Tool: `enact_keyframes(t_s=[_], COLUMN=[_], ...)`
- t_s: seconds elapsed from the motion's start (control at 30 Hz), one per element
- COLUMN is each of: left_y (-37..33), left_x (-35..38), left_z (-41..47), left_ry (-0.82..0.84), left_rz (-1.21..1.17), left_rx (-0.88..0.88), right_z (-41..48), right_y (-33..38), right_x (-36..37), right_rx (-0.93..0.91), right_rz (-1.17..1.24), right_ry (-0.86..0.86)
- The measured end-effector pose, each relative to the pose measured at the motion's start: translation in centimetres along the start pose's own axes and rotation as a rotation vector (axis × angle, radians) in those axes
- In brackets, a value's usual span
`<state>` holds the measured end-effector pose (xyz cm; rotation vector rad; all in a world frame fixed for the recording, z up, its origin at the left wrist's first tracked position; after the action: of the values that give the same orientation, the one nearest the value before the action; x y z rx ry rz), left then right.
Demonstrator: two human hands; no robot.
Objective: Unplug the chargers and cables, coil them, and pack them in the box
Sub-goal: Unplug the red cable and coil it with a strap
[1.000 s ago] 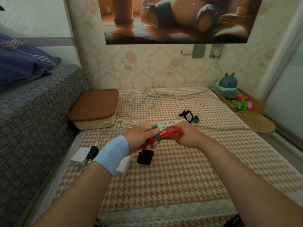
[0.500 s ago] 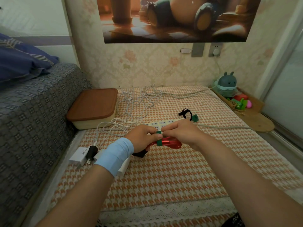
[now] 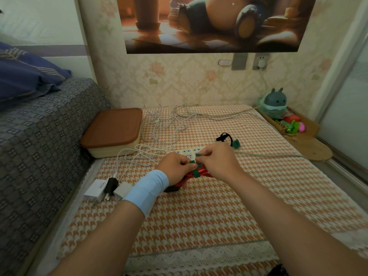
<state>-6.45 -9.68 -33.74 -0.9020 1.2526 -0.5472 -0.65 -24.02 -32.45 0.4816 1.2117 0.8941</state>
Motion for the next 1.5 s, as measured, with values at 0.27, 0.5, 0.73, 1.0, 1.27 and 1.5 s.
enact_keyframes(t_s=[0.27,0.5,0.73,1.0,1.27,1.5], left_y=[0.4,1.6,2.5,2.9,2.0,1.6], left_x=[0.0,-0.7,-0.7,-1.6,-1.6,-2.1], left_z=[-0.3,0.5,0.0,0.6,0.0,-0.2], left_ry=[0.010,-0.053,-0.114,-0.161,-0.102,0.022], left_rz=[-0.211,-0.133,-0.438,-0.383,-0.353,-0.508], left_rx=[-0.332,-0.354,-0.491,-0.470,-0.361,-0.294], right_z=[-1.4,-2.2,-1.6,-1.9,-1.8,-2.3], right_y=[2.3,2.9,2.4,2.2,2.5,2.9], right_x=[-0.3,0.8,1.1,0.5,0.5,0.5], right_rx=[-0.298,-0.597,-0.651,-0.643,-0.758,-1.002], right_rz=[0.035,0.048,0.103,0.083,-0.041,-0.221], right_ry=[0.005,0.095,0.137,0.155,0.126,-0.064])
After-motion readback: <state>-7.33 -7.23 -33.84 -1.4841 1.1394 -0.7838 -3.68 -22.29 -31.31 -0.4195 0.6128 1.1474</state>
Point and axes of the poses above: each hand's wrist, its own z-axis towards the middle knuckle, its own x-axis out of the palm, y = z × x, the point moved 4 cm from there along z, towards the middle knuckle, and after that the axes turned 12 degrees about -y, right-handed, at the moved point
